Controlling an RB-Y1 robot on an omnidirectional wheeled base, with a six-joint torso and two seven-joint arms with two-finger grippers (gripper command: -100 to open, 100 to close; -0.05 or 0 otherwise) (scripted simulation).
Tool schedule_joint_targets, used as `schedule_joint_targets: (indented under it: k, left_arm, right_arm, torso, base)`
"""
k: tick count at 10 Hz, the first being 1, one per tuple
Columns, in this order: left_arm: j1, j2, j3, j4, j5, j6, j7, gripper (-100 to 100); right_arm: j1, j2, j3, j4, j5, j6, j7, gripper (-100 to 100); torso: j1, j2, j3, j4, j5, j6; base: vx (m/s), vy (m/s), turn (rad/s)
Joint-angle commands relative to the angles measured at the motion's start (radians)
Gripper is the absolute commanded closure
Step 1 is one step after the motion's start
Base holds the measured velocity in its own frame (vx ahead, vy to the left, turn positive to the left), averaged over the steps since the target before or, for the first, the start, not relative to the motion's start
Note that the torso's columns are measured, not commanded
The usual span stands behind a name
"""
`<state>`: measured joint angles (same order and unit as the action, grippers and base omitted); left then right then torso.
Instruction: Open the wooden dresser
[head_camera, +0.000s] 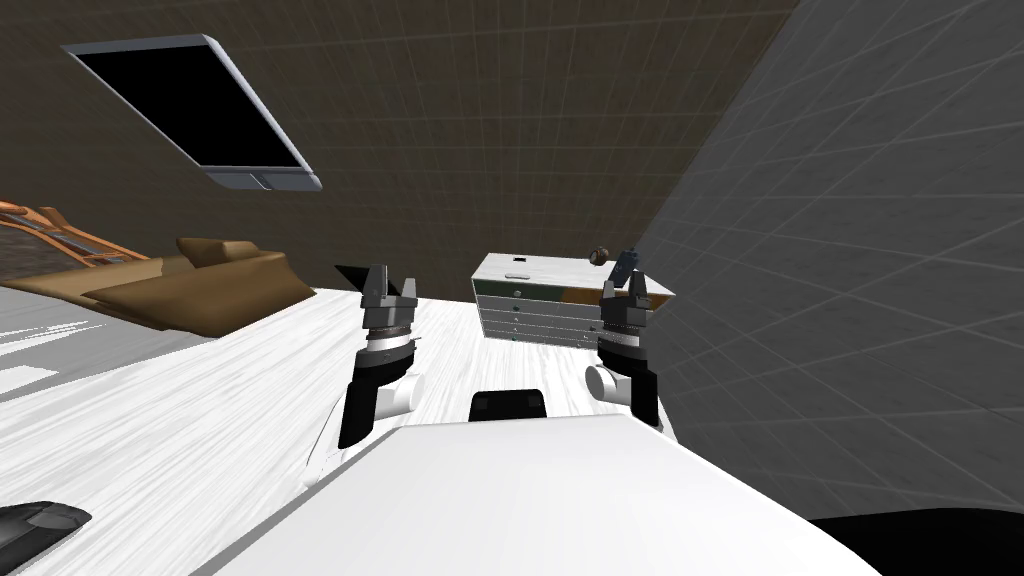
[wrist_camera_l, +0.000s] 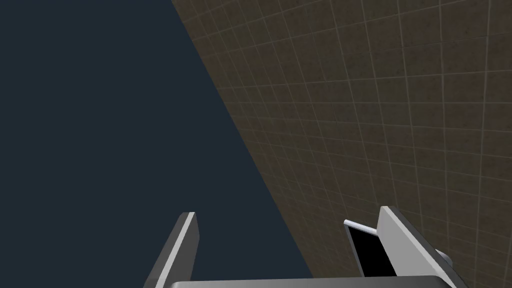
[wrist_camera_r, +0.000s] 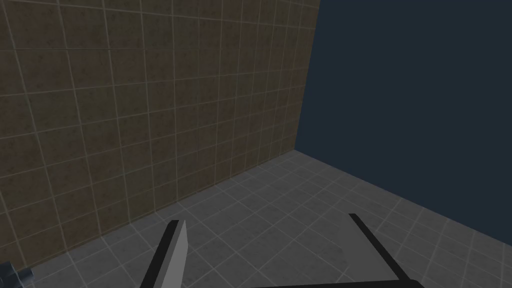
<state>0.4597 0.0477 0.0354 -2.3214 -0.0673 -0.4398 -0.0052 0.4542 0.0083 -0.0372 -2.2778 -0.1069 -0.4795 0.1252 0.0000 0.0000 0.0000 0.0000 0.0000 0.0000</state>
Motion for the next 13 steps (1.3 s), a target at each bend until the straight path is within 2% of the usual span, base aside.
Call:
schedule_joint_targets:
  k: [1, 9, 10, 11, 13]
  left_arm:
    - [0.0, 0.0, 0.0, 0.0, 0.0, 0.0, 0.0, 0]
    - [0.0, 0.0, 0.0, 0.0, 0.0, 0.0, 0.0, 0]
    - [0.0, 0.0, 0.0, 0.0, 0.0, 0.0, 0.0, 0]
    - [0.0, 0.0, 0.0, 0.0, 0.0, 0.0, 0.0, 0]
    - [0.0, 0.0, 0.0, 0.0, 0.0, 0.0, 0.0, 0]
  right_arm:
    - [0.0, 0.0, 0.0, 0.0, 0.0, 0.0, 0.0, 0]
    - [0.0, 0.0, 0.0, 0.0, 0.0, 0.0, 0.0, 0]
    - [-0.005, -0.038, -0.001, 0.012, 0.003, -0.006, 0.02, -100]
    - [-0.011, -0.064, -0.001, 0.024, 0.007, -0.011, 0.041, -100]
    - [-0.026, -0.109, -0.003, 0.059, 0.016, -0.027, 0.1, -100]
  torso:
    - [0.0, 0.04, -0.082, 0.041, 0.0, 0.0]
    - [0.0, 0.618, -1.234, 0.617, 0.0, 0.0]
    - [0.0, 0.691, -1.382, 0.691, 0.0, 0.0]
    - [0.001, 0.724, -1.451, 0.724, 0.0, 0.0]
    - [0.002, 0.735, -1.476, 0.736, 0.001, 0.0]
  base:
    - [0.0, 0.0, 0.0]
    - [0.0, 0.0, 0.0]
    - [0.019, 0.014, -0.029]
    - [0.039, 0.029, -0.053]
    - [0.062, 0.058, -0.065]
